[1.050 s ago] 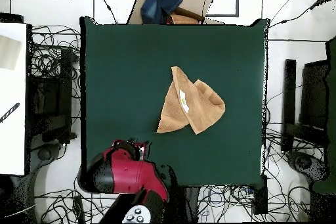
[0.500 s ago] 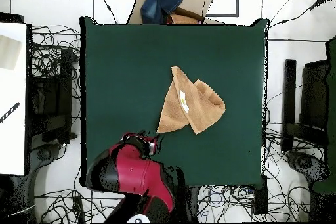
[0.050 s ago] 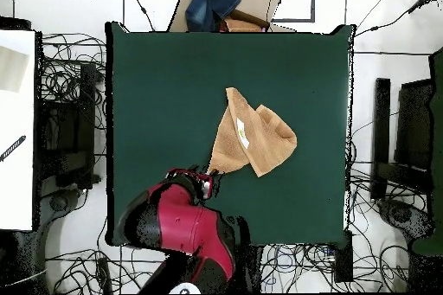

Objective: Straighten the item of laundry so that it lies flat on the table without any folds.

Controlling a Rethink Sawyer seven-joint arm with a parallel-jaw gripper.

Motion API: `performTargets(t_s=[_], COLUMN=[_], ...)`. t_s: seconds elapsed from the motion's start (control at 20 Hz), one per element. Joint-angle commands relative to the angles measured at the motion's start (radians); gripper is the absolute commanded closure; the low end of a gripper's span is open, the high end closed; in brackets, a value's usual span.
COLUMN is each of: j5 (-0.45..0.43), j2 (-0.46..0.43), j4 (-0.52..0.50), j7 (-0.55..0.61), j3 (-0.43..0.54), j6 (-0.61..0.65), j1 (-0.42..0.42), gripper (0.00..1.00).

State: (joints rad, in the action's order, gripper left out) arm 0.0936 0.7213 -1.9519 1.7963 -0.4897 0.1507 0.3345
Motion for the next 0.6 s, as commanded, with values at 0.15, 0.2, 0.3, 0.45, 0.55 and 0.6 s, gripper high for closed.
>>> performTargets(t_s=[0.15,0.2,0.3,0.45,0.55,0.6], j5=[0.064,0.068,0.071,0.075,0.077,0.077], j2=[-0.073,-0.079,-0.083,-0.094,-0.097,-0.099], j4=[0.019,0.019,0.02,0.023,0.029,0.033], j7=[0.241,0.243,0.238,0.238,0.235,0.231], j3=[-0.021,-0.022,-0.02,-0.021,-0.023,-0.022], j6=[0.107,0.103,0.101,0.093,0.096,0.099], j1=[0.057,0.061,0.06,0.062,0.062,0.062], gripper=[0.0,0.0,0.0,0.0,0.0,0.0])
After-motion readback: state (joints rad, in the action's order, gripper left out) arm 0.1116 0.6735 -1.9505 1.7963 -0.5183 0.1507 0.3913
